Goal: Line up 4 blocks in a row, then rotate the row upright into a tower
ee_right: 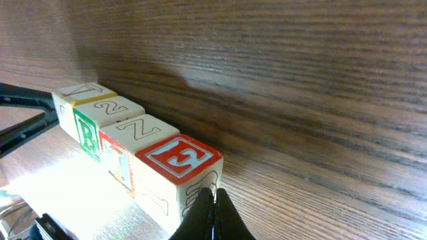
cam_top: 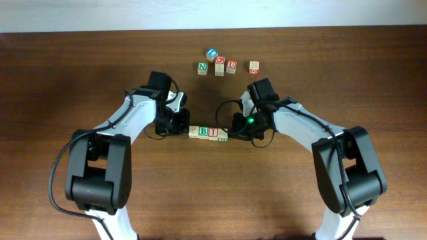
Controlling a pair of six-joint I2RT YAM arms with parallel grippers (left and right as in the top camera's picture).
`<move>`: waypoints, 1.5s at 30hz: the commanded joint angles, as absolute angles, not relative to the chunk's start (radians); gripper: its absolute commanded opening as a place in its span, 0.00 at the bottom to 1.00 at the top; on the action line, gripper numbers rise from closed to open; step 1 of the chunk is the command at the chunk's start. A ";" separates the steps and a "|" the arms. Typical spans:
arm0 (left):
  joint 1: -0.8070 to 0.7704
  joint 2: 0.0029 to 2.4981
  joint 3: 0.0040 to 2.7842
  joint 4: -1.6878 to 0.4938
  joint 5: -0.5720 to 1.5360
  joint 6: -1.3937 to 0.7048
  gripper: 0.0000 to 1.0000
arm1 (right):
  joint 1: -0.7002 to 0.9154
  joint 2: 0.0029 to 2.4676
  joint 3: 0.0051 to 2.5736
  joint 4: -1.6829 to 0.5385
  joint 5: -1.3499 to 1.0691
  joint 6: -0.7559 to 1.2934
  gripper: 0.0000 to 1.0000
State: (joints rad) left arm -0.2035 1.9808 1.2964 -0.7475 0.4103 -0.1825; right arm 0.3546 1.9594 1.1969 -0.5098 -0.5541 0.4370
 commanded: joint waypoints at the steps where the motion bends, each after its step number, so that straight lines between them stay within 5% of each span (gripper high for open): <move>1: -0.215 1.986 1.313 -0.746 0.469 -0.170 0.00 | 0.400 1.931 1.249 -0.533 -0.573 0.415 0.04; 45: -0.215 1.986 1.313 -0.761 0.468 -0.170 0.00 | 0.551 1.930 1.477 -0.667 -0.485 0.397 0.04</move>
State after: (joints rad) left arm -0.1818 1.9808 1.2961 -0.7586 0.2981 -0.1795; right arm 0.4973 1.9343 1.4391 -0.6884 -0.3965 0.4068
